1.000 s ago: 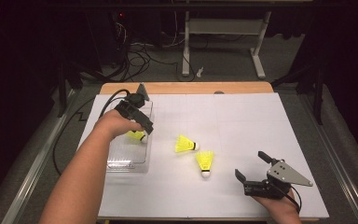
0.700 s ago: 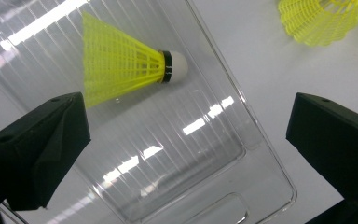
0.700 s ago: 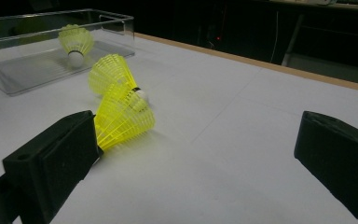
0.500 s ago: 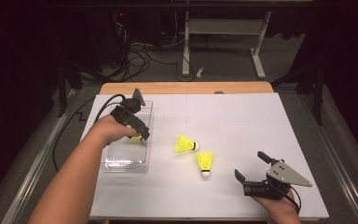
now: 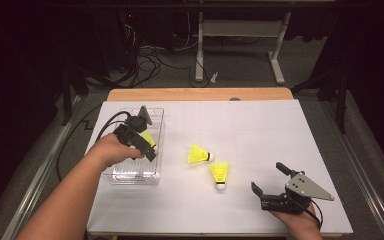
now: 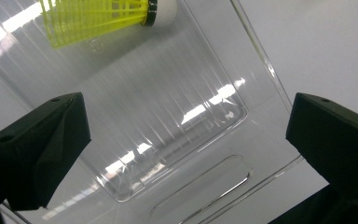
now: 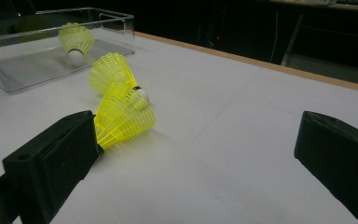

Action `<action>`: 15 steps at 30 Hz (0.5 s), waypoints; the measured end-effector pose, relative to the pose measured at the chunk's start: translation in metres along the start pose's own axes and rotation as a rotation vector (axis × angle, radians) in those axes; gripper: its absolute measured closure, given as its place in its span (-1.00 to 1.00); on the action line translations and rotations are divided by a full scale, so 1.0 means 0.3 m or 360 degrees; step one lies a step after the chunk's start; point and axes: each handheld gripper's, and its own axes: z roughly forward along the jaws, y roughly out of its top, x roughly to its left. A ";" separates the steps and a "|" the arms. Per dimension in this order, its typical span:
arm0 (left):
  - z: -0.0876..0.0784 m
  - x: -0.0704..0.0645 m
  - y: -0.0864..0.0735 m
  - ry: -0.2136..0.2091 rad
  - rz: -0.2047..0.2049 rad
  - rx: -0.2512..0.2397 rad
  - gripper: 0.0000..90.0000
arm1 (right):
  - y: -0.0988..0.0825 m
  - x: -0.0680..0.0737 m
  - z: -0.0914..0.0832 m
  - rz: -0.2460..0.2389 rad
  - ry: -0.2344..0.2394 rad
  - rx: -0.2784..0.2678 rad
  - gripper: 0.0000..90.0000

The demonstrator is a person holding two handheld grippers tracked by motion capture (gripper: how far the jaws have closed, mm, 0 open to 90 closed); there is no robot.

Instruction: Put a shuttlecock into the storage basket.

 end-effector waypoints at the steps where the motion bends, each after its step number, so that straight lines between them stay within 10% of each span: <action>1: -0.001 -0.003 -0.005 0.0002 0.0005 -0.0003 -0.98 | 0.000 0.000 0.000 0.0000 0.0000 0.0000 -0.99; 15: -0.027 -0.065 -0.049 0.0002 0.0059 -0.0020 -0.98 | 0.004 0.000 0.000 -0.0008 -0.0011 -0.0003 -0.99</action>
